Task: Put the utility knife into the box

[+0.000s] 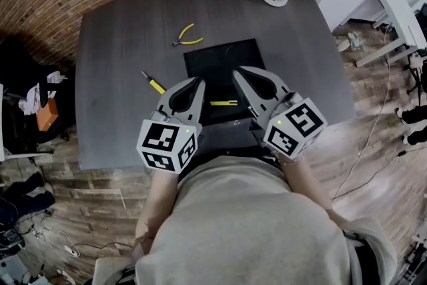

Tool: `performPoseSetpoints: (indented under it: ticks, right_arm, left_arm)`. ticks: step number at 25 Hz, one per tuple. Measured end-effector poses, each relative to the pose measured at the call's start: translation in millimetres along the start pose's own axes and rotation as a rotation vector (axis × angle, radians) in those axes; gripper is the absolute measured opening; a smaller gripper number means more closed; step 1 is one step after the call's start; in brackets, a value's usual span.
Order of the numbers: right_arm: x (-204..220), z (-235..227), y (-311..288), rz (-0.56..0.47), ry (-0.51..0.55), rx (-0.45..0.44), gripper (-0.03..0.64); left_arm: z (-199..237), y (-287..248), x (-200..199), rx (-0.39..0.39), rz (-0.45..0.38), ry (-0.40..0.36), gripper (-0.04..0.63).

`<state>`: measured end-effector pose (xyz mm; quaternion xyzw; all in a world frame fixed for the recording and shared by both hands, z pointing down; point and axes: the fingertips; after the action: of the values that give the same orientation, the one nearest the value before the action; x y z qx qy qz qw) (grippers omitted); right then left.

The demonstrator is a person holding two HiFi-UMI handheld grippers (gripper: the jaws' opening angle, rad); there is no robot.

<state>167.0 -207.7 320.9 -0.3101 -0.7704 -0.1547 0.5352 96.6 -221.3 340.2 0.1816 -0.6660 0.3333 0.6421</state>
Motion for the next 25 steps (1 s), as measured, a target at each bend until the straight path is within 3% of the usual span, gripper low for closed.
performPoseSetpoints:
  ticks: [3,13,25]
  right_arm:
    - [6.7,0.5,-0.8,0.021,0.010,0.028,0.005]
    - [27.2,-5.6,2.2,0.110,0.040,0.045,0.003]
    - [31.0,-16.0,3.8,0.140,-0.002,0.047,0.003]
  left_arm:
    - [-0.9,-1.2,7.2,0.016,0.035,0.002,0.028]
    - [-13.3,-11.2,10.7,0.041,0.038,0.016,0.028]
    - [-17.8,-14.2,17.2,0.058,0.059,0.036,0.028]
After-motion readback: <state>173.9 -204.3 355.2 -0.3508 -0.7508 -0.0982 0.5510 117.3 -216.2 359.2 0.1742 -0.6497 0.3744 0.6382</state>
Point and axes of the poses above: the fingertips, and each gripper's own axes: y backward along the fingers, z to its left, x out of its underside, and after that the axes turned 8 degrees about -y, right-handed
